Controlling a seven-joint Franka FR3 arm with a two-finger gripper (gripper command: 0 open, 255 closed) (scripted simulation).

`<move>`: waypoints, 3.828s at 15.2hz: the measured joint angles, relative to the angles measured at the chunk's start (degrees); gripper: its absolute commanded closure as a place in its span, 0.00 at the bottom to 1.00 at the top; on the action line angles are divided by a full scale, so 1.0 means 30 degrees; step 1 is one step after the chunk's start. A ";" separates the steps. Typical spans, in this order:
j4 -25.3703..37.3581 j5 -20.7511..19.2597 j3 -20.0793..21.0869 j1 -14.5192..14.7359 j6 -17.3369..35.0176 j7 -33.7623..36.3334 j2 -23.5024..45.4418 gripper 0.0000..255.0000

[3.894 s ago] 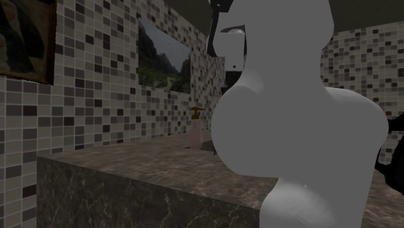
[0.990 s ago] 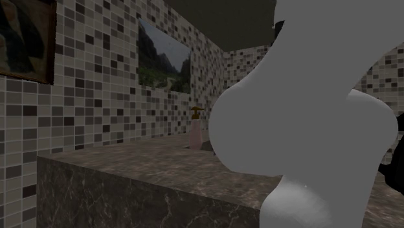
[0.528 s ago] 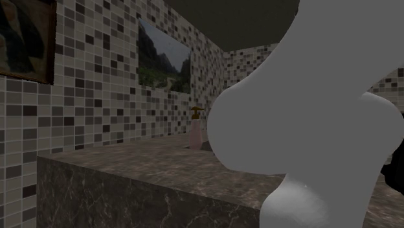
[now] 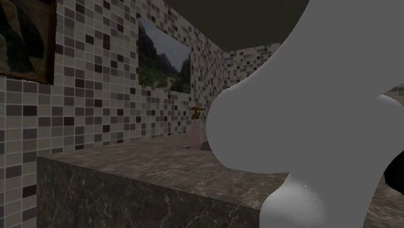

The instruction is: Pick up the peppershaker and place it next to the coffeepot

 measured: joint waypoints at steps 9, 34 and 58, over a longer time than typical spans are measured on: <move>-0.2801 -0.0691 -0.0462 -0.0525 0.1834 0.0007 -0.1038 1.00; -0.9284 -0.2676 -0.2631 -0.1423 0.7562 0.0285 -0.1945 1.00; -1.3297 -0.4875 -0.6397 -0.1206 1.3835 0.0186 0.0058 1.00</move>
